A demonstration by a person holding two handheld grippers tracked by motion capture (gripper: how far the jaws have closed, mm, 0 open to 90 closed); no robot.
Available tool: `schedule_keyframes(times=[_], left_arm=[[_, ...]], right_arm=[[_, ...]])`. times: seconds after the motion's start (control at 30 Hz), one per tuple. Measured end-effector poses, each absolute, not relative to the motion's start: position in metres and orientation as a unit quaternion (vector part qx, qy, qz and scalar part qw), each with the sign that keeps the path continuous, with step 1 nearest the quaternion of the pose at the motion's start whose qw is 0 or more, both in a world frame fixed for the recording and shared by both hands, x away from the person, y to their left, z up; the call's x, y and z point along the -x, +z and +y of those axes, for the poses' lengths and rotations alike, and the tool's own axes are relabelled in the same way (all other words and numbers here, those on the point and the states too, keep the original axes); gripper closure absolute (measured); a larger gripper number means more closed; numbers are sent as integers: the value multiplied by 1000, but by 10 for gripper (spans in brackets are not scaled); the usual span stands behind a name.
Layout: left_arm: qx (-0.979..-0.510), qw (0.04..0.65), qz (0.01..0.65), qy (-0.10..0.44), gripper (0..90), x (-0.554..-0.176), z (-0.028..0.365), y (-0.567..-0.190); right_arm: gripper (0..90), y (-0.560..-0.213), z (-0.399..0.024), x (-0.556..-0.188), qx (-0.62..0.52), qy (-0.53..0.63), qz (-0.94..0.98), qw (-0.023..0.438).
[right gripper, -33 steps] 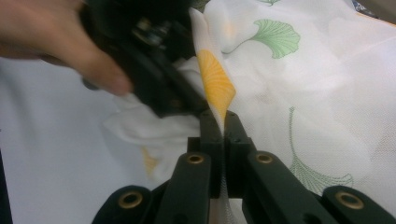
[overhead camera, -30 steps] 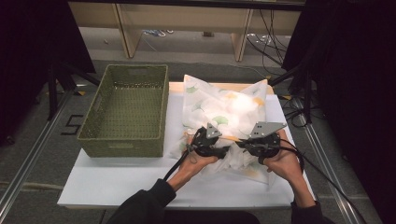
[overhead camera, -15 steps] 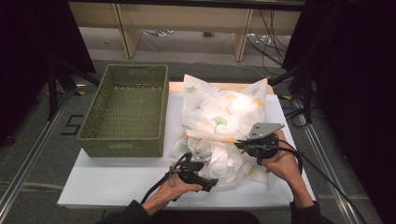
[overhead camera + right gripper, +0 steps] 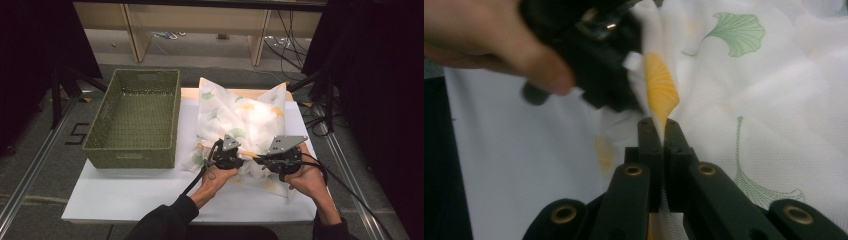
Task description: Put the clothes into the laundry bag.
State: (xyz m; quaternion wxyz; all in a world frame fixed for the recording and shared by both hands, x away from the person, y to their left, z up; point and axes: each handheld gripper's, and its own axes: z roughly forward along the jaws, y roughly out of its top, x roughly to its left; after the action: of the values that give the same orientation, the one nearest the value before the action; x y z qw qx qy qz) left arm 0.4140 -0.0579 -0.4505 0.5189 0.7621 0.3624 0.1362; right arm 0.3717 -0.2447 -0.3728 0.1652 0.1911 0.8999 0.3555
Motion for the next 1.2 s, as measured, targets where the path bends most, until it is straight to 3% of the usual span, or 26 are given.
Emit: schedule_keyframes(times=[0.03, 0.1, 0.2, 0.33, 0.5, 0.73, 0.87, 0.9, 1.0, 1.07, 1.17, 1.2], left_arm=[[-762, 519, 362, 136, 844, -414, -58, -450], [-760, 507, 363, 186, 845, -432, -63, -454], [-751, 502, 389, 180, 846, -448, -64, -466], [-773, 490, 354, 193, 816, -439, -59, -464], [-777, 491, 360, 161, 707, -426, -41, -463], [-797, 462, 357, 155, 598, -410, -18, -464], [-813, 445, 335, 167, 500, -393, 0, -460], [-812, 447, 337, 168, 437, -384, 11, -457], [-823, 403, 319, 243, 397, -372, 39, -450], [-816, 399, 335, 251, 388, -371, 46, -450], [-826, 345, 365, 258, 366, -379, 61, -451], [-831, 338, 351, 268, 365, -384, 61, -453]], right_arm=[[900, -372, -245, -371, -186, 357, 902, 158], [900, -374, -243, -371, -186, 354, 903, 155], [900, -388, -239, -375, -200, 342, 906, 149], [900, -404, -235, -382, -199, 323, 916, 133], [900, -416, -231, -387, -210, 305, 920, 125], [900, -435, -229, -398, -208, 296, 925, 115], [900, -442, -228, -403, -220, 291, 923, 117], [900, -441, -228, -403, -224, 289, 923, 119], [900, -442, -229, -404, -224, 291, 922, 122], [900, -442, -229, -404, -225, 290, 922, 123], [900, -441, -228, -403, -230, 283, 923, 126], [900, -441, -228, -403, -229, 282, 923, 125]])
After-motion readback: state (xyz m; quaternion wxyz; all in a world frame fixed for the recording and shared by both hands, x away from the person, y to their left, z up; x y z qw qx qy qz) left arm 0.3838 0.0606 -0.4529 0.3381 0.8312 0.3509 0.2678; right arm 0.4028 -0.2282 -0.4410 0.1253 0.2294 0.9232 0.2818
